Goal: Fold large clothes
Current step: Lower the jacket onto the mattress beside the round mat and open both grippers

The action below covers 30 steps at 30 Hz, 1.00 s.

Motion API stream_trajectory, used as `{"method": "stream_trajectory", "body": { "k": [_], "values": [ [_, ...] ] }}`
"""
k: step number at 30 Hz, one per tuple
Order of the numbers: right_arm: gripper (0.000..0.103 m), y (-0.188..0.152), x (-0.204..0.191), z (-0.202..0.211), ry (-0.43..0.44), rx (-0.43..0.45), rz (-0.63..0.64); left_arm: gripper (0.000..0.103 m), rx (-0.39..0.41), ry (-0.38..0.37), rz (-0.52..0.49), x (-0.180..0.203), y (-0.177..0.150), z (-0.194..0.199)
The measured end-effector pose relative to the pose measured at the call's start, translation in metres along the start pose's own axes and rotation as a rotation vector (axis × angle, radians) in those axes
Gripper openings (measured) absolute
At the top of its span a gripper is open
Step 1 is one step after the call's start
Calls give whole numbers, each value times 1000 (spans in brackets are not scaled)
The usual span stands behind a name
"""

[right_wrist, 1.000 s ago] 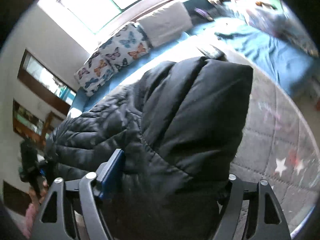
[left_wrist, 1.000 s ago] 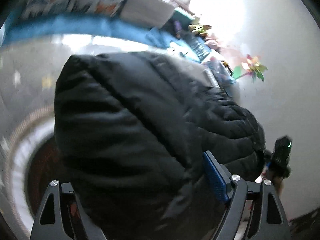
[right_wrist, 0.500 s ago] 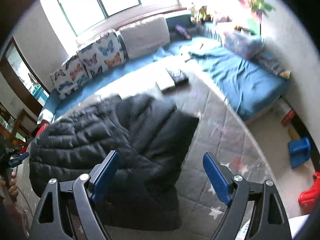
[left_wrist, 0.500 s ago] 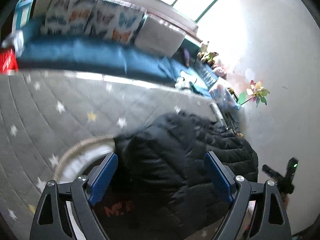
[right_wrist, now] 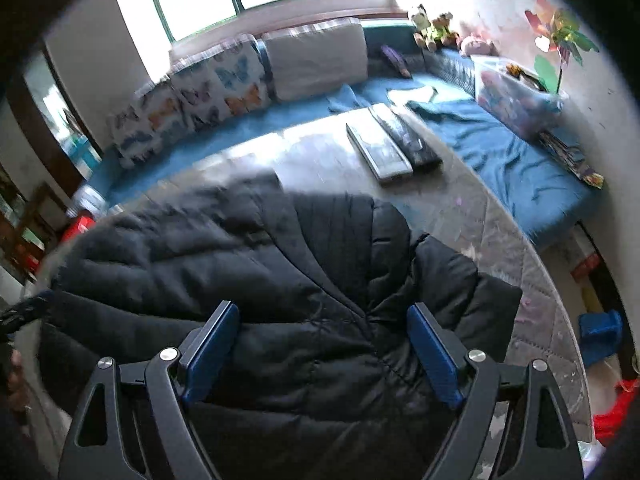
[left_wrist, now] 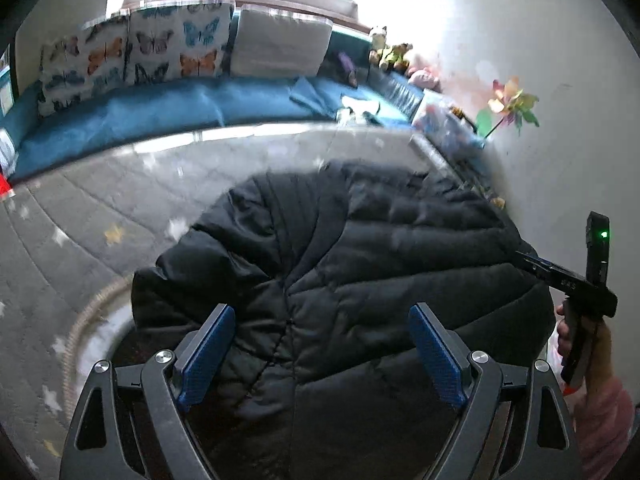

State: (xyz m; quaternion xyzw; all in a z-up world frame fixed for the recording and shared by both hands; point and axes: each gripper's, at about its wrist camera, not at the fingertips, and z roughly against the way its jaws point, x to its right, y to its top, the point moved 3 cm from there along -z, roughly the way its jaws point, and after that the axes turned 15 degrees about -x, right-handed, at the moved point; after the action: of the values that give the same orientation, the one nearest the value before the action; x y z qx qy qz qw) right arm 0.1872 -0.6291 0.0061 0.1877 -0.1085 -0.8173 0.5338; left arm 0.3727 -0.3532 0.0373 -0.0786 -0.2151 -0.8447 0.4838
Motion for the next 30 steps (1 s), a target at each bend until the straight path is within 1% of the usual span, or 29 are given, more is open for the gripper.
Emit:
{"method": "stream_trajectory", "body": {
  "k": [1,4,7,9,11,14,17,20,22,25,27,30],
  "values": [
    [97,-1,2,-4,6,0,-3,94,-13,-5,5,-3,0,-10],
    [98,-4,-2,2,-24,11,17,94,-10,28,-5,-2,-3,-21],
    [97,-10,-11,20,-75,20,32,95,-2,92,-41,11,-10,-14],
    [97,-21,-18,39,-75,50,39,95,25,130,-72,21,-20,-2],
    [97,-33,-27,54,-75,68,53,95,49,151,-85,29,-32,11],
    [97,-54,-43,73,-76,91,105,95,68,184,-115,43,-55,29],
    [97,-79,-61,90,-108,124,159,95,107,252,-153,55,-83,50],
    [97,-103,-77,104,-121,150,188,97,124,277,-156,61,-114,66],
    [97,-116,-84,109,-117,164,191,97,132,290,-155,64,-133,75],
    [97,-143,-100,116,-136,194,216,97,156,319,-160,66,-165,91],
    [97,-159,-110,117,-167,212,228,97,156,327,-154,67,-187,97],
    [97,-180,-124,117,-170,226,239,97,150,336,-144,66,-214,104]
  ]
}}
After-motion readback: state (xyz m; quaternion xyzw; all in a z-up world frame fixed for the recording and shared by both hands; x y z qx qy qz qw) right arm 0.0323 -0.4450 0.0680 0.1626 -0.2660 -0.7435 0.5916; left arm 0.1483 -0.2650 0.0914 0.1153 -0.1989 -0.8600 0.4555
